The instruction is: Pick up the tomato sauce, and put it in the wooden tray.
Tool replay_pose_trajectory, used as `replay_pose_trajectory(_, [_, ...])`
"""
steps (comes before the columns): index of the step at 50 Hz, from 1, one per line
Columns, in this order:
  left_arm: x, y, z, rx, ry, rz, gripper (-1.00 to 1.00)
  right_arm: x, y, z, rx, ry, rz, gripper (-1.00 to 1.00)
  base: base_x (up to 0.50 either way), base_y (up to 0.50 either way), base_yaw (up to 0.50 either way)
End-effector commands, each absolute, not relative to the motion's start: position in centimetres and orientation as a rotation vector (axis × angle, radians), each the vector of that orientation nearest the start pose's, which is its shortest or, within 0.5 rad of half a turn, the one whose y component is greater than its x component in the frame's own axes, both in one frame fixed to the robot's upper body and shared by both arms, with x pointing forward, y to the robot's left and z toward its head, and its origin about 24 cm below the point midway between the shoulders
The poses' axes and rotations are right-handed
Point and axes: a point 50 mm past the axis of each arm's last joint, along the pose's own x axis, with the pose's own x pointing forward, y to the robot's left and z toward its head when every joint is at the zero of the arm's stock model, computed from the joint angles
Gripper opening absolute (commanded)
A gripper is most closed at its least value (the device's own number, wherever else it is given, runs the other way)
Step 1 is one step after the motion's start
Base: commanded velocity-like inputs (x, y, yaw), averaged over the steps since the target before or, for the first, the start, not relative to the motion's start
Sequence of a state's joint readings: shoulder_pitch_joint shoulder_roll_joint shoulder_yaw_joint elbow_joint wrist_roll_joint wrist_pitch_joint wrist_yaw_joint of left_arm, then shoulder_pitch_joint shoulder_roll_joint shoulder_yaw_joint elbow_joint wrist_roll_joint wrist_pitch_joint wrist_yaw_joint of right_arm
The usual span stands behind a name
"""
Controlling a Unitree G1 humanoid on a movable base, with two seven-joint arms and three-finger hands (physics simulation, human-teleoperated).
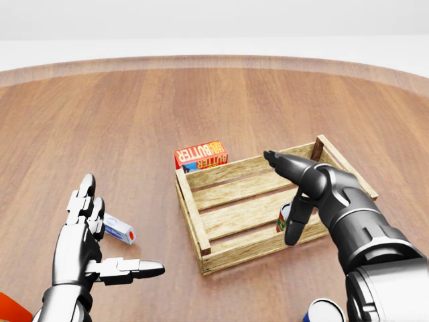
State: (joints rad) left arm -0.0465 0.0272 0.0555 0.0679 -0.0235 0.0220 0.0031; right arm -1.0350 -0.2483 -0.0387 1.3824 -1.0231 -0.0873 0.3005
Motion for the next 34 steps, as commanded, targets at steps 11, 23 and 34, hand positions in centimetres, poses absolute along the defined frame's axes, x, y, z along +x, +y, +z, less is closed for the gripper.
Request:
replay_pose_trajectory(11, [26.2,16.5,3.5,0.001,0.045,0.048,1.0,41.7,-18.7,14.5,-1.207,0.363,0.394,1.0,0.0,0.0,0.0])
replay_pose_trajectory(23, [26.3,16.5,3.5,0.001,0.047,0.047,1.0,41.8,-19.9,15.8,-1.218,0.357,0.352,1.0,0.0,0.0,0.0])
replay_pose_trajectory(34, [26.2,16.5,3.5,0.001,0.047,0.048,1.0,42.0,-20.1,16.4,-1.228,0.323,0.303,1.0,0.0,0.0,0.0])
